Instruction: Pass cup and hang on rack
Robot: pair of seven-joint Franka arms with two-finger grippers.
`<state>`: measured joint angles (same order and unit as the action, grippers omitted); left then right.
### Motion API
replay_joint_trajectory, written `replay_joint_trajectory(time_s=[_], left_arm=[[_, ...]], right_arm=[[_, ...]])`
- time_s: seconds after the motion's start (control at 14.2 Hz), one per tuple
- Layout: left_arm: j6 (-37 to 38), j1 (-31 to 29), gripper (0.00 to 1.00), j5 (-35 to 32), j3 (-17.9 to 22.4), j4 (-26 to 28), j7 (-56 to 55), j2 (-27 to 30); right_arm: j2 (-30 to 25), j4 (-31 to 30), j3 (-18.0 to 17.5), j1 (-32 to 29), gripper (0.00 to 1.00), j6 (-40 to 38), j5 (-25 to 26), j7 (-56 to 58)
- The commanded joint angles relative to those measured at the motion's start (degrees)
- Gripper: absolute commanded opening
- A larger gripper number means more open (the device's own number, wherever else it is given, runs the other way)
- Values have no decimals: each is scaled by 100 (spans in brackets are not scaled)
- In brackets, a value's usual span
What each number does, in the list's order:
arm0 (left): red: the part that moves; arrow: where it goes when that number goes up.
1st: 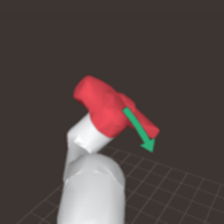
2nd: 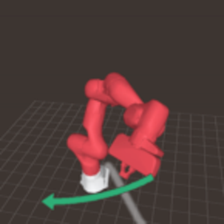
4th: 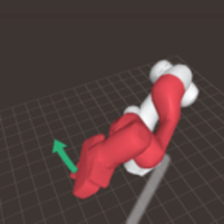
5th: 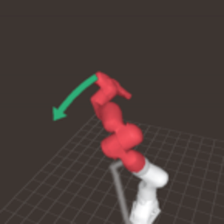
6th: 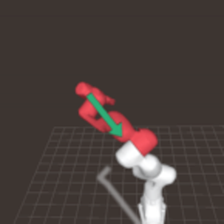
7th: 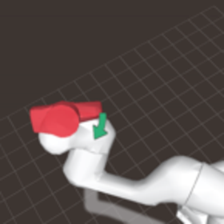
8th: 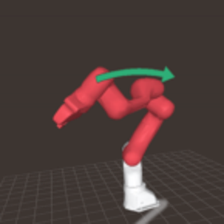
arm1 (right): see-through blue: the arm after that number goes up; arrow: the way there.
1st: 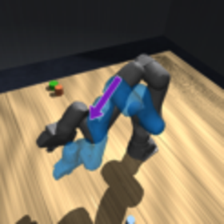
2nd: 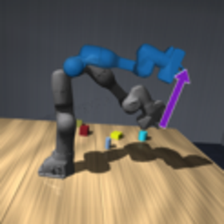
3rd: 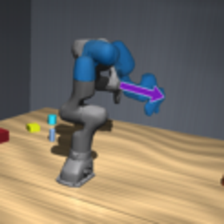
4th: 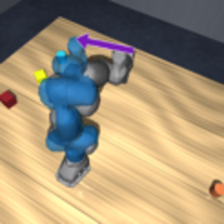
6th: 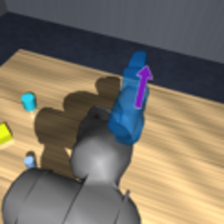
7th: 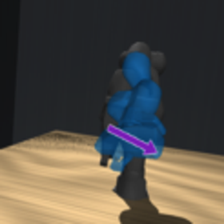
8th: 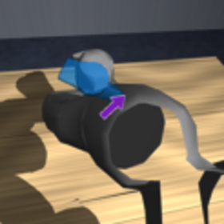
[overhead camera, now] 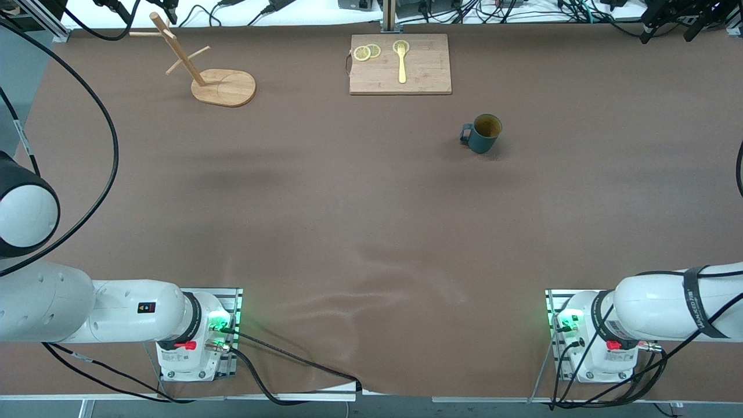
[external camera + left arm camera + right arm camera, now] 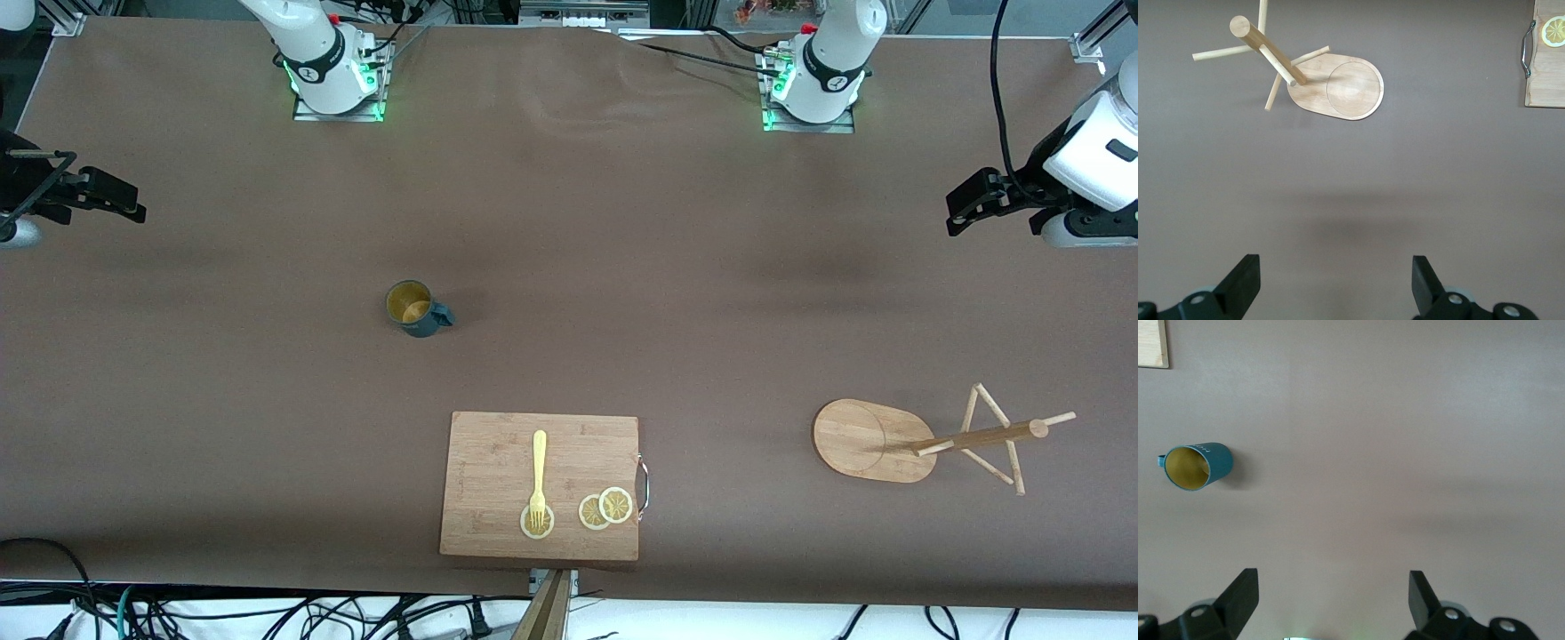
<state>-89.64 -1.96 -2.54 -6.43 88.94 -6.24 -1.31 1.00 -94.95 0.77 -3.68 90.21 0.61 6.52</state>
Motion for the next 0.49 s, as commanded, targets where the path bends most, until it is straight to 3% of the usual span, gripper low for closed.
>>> replay_joint_trajectory(time_s=[0.0, 0.42], left_arm=[[78, 12, 100, -177, -17, -131, 114, -54], [87, 38, 100, -177, -17, -131, 105, -54]], right_arm=[[58, 152, -76, -98, 99, -135, -114, 104], [67, 152, -68, -98, 99, -144, -123, 104]])
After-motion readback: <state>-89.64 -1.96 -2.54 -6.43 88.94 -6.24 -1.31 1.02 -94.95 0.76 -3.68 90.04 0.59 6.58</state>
